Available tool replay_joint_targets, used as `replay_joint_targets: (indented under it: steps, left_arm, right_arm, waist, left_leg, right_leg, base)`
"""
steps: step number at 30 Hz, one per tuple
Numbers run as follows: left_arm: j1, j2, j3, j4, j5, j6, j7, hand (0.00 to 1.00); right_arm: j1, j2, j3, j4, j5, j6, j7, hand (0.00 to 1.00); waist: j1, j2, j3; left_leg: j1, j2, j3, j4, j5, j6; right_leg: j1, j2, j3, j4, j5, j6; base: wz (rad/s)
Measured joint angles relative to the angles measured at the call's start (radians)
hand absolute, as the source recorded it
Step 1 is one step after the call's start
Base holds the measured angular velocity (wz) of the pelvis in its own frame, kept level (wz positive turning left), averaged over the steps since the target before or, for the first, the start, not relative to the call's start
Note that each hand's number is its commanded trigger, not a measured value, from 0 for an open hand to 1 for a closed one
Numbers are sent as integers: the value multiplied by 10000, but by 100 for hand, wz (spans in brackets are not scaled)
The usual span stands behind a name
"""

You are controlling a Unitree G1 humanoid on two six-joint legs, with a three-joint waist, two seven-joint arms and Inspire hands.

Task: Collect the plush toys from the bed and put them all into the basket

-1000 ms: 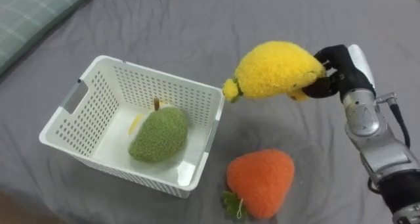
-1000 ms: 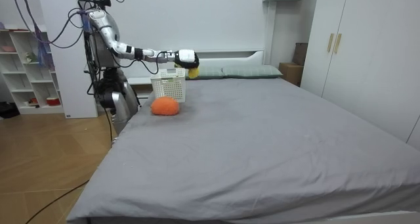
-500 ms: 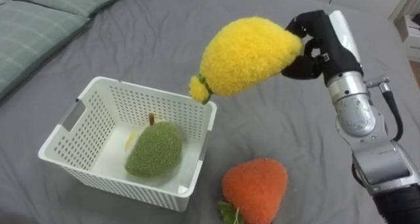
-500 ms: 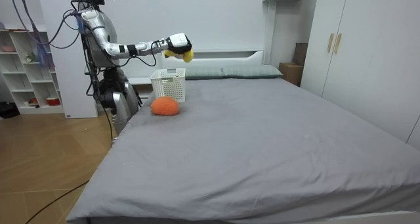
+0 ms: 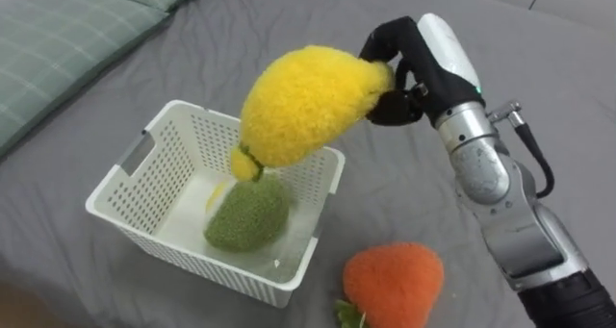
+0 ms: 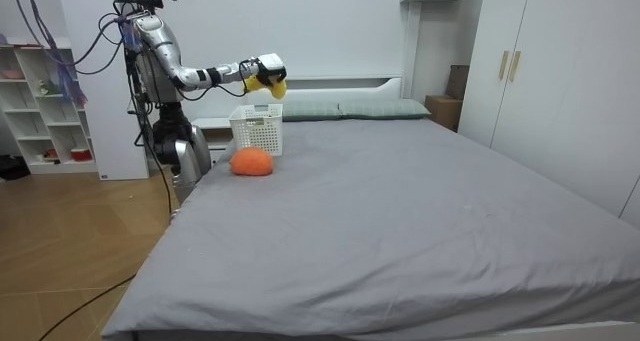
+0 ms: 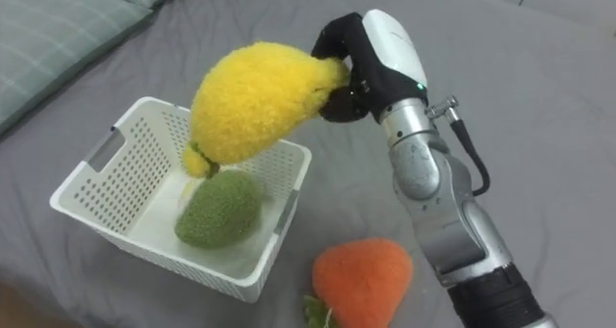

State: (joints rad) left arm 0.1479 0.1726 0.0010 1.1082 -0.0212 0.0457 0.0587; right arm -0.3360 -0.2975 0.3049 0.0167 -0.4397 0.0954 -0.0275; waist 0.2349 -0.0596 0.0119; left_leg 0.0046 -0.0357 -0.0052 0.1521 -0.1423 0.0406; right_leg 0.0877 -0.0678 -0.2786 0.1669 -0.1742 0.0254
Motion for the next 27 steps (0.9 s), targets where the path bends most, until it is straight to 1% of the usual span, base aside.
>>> replay_joint_targets:
  steps: [3,6,11,14,17,19,22,27]
  left_arm:
    - [28,-15,0,-6,162,43,9,0]
    - [30,-46,1,-92,163,193,28,0]
    - [77,-43,-14,-352,164,202,29,0]
    - [206,-44,-11,-700,169,201,30,0]
    - [254,-54,146,-725,165,200,29,0]
    - [325,-61,225,-726,165,203,29,0]
    - [433,-63,284,-731,192,229,20,0]
    - [457,-67,344,-729,556,378,-16,0]
  right_arm:
    - [2,79,118,6,-6,62,243,0]
    - [2,114,183,5,-7,79,332,0]
    - [3,130,208,5,-20,81,334,0]
    - [4,130,214,6,-21,84,344,0]
    - [35,129,216,35,-26,92,391,0]
    - [58,129,216,42,-25,165,397,0]
    - [160,130,216,45,-22,191,397,0]
    - [235,137,216,43,-27,297,397,0]
  waist:
    - [41,9,6]
    - [54,13,9]
    - [48,-20,5]
    - [62,-59,2]
    - [110,-127,-3]
    - [114,-167,20]
    - [113,-207,36]
    - [108,-246,16]
  left_leg:
    - [-15,-40,-95,16,4,1]
    - [-22,-91,-149,107,5,4]
    - [-62,-118,-287,176,5,9]
    - [-102,-122,-301,202,11,14]
    - [-86,-119,-311,201,11,13]
    - [-86,-119,-331,200,11,13]
    - [-71,-120,-367,201,10,12]
    - [-71,-123,-399,248,8,11]
  right_leg:
    - [21,-9,-13,0,0,0]
    - [77,-17,-19,-1,-2,3]
    - [133,-53,-178,-16,-22,35]
    - [139,-57,-235,-44,-23,37]
    - [196,-41,-233,-130,-16,41]
    - [202,-40,-247,-131,-12,42]
    - [234,-39,-268,-132,-10,44]
    - [264,-38,-282,-126,-8,43]
  base:
    - [7]
    - [5]
    - [9]
    - [4]
    - [0]
    - [0]
    - [2]
    - [0]
